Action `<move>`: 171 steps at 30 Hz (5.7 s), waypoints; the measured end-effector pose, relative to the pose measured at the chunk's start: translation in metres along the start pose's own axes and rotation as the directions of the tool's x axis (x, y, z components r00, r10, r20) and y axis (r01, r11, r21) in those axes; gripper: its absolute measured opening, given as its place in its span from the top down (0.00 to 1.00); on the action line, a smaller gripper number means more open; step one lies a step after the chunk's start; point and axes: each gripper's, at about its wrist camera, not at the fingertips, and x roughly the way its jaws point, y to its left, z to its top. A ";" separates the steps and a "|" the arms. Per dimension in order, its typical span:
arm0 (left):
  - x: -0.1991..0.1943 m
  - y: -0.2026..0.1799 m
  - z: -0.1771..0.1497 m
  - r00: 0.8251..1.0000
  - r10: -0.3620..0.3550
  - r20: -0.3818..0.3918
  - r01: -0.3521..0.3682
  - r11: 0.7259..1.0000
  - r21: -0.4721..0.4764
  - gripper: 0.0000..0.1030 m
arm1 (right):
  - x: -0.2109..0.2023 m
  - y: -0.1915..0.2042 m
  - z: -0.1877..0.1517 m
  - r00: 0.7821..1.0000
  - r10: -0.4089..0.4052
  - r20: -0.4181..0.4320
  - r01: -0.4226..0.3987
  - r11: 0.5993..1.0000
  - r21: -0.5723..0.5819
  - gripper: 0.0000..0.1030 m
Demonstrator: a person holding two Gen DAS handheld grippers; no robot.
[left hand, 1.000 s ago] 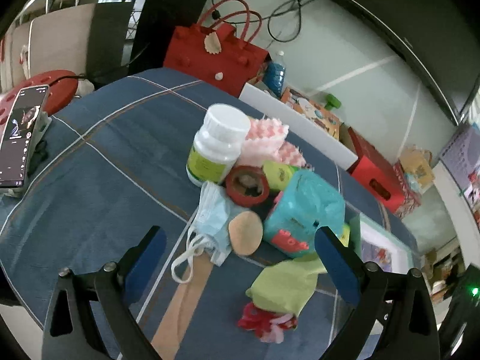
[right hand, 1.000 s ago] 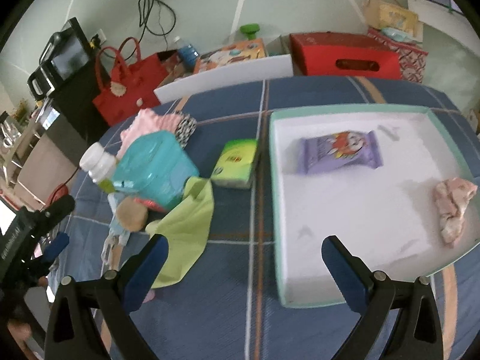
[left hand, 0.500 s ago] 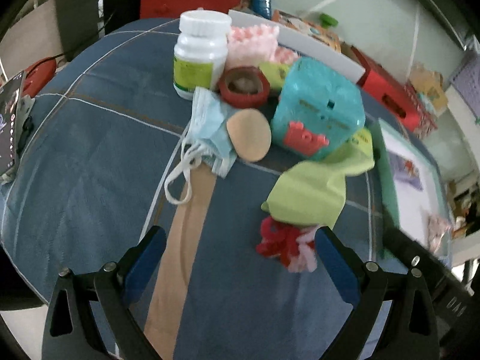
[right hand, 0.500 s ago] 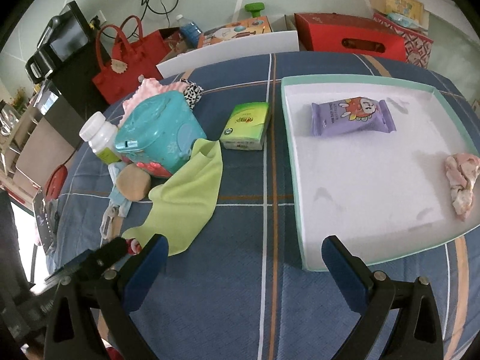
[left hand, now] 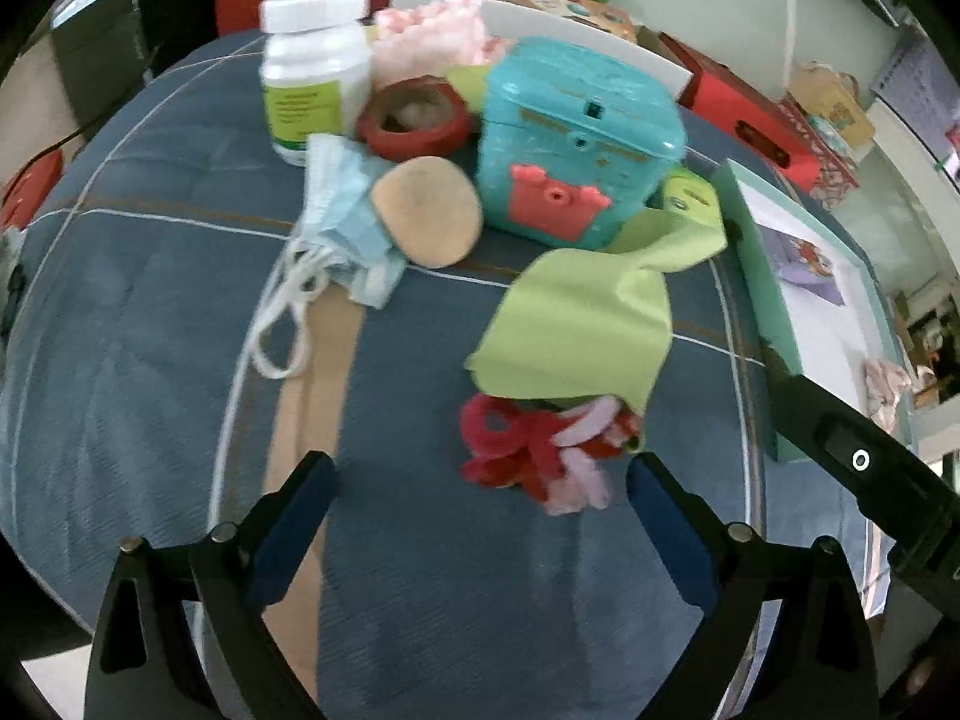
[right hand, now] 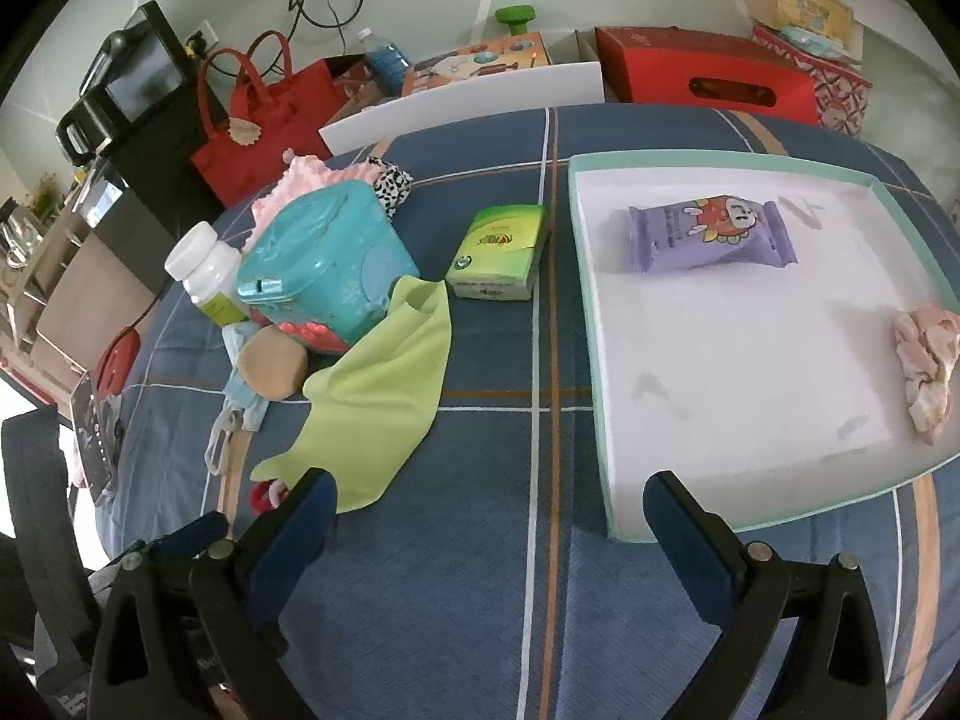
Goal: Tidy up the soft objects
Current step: 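Move the left tool to the red-and-pink fuzzy toy and grasp it, then grasp the lime-green cloth with the right tool while the left tool holds the fuzzy toy, then lift the green cloth and fuzzy toy toward the white tray, then open both tools to drop the green cloth and fuzzy toy into the tray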
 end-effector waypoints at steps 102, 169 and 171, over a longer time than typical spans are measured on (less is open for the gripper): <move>-0.045 0.064 0.032 0.979 -0.016 0.202 0.050 0.986 -0.162 0.64 | 0.006 0.055 0.025 0.977 0.124 0.176 -0.089 0.976 -0.197 0.89; 0.030 -0.239 0.082 0.982 -0.187 0.025 0.160 0.897 0.411 0.21 | -0.061 -0.188 0.071 0.886 -0.417 0.205 0.340 0.883 0.325 0.48; 0.028 -0.238 0.082 0.982 -0.186 0.028 0.158 0.899 0.408 0.14 | -0.066 -0.186 0.072 0.882 -0.423 0.208 0.346 0.881 0.323 0.45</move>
